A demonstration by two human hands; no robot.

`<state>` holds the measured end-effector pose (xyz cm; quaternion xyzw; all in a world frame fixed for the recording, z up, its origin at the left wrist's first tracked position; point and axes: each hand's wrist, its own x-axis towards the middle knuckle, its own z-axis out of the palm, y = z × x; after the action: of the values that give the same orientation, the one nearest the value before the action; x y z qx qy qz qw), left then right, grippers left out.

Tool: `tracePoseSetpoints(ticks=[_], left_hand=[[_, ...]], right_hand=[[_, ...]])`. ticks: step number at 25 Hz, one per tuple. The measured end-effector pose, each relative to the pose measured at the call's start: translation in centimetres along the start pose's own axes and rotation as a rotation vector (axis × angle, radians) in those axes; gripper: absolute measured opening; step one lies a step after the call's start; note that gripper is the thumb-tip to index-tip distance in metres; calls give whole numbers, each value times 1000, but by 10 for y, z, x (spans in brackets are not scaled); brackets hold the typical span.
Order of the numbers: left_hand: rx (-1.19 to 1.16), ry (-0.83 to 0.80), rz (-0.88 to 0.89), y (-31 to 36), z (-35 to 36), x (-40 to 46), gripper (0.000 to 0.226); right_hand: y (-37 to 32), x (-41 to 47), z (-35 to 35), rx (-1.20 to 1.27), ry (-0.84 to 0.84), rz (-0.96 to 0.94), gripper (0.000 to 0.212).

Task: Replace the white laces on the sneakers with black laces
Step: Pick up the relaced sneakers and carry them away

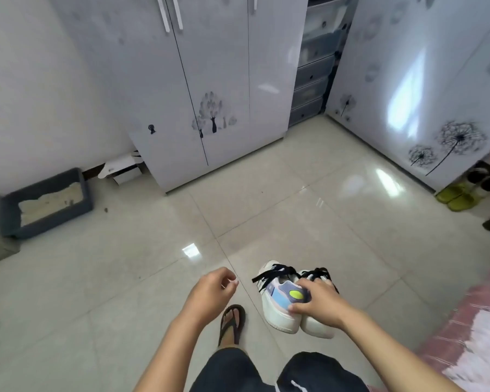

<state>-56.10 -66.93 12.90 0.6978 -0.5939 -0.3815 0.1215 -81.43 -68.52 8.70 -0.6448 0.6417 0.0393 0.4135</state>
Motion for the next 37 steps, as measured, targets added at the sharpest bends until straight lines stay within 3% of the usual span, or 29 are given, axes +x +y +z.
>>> tracePoseSetpoints(ticks=[6, 10, 16, 22, 30, 37], left_hand=[[42, -87, 59, 33, -66, 158, 16], [48, -166, 100, 94, -58, 246, 16], [132, -167, 92, 220, -16, 379, 18], [98, -189, 129, 355, 16, 484, 20], [-2, -227, 117, 470, 65, 657, 15], [-11, -239, 134, 586, 92, 816, 21]], right_hand=[[-49, 86, -67, 10, 55, 16, 46], [-33, 145, -138, 98, 100, 48, 50], [35, 243, -286, 204, 104, 63, 53], [103, 319, -421, 117, 112, 45, 51], [190, 455, -588, 175, 82, 24, 35], [244, 563, -728, 16, 107, 13, 42]])
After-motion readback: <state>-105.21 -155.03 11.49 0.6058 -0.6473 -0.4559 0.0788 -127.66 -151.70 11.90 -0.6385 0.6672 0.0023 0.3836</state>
